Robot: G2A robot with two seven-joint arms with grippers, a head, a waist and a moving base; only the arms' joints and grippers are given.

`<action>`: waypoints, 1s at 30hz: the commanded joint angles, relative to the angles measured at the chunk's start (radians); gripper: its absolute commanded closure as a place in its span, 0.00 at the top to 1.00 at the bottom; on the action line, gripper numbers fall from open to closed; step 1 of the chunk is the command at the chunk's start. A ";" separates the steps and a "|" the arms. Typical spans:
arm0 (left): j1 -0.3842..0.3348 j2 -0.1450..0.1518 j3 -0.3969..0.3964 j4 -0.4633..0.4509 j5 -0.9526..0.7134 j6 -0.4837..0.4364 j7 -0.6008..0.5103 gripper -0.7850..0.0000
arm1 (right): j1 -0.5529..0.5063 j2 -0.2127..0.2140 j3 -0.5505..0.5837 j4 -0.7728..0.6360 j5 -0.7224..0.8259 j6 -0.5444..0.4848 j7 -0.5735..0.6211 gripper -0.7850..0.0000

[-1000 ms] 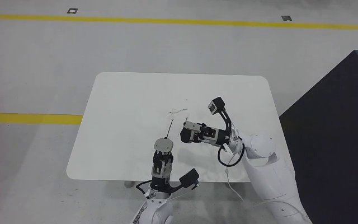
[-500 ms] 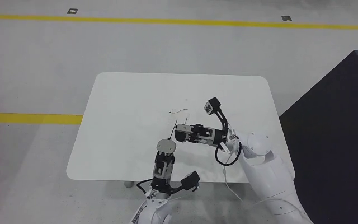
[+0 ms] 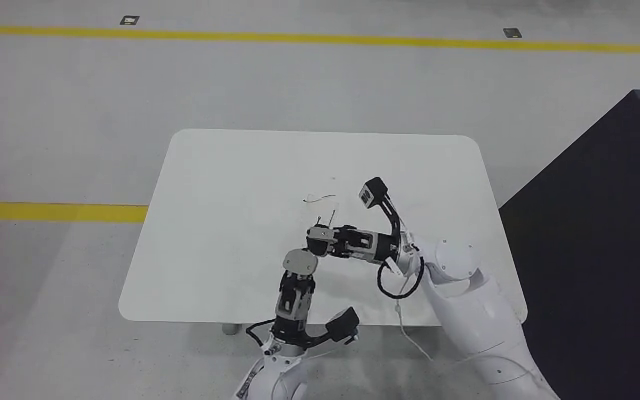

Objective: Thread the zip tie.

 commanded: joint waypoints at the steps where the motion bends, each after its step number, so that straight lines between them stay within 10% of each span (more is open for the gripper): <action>1: -0.001 0.000 0.001 0.003 0.000 -0.003 0.004 0.00 | 0.000 0.001 -0.003 -0.002 0.003 -0.002 -0.003 0.27; 30: -0.001 -0.005 -0.007 0.002 0.000 0.009 0.014 0.00 | -0.006 0.017 -0.011 -0.023 -0.016 -0.026 -0.065 0.21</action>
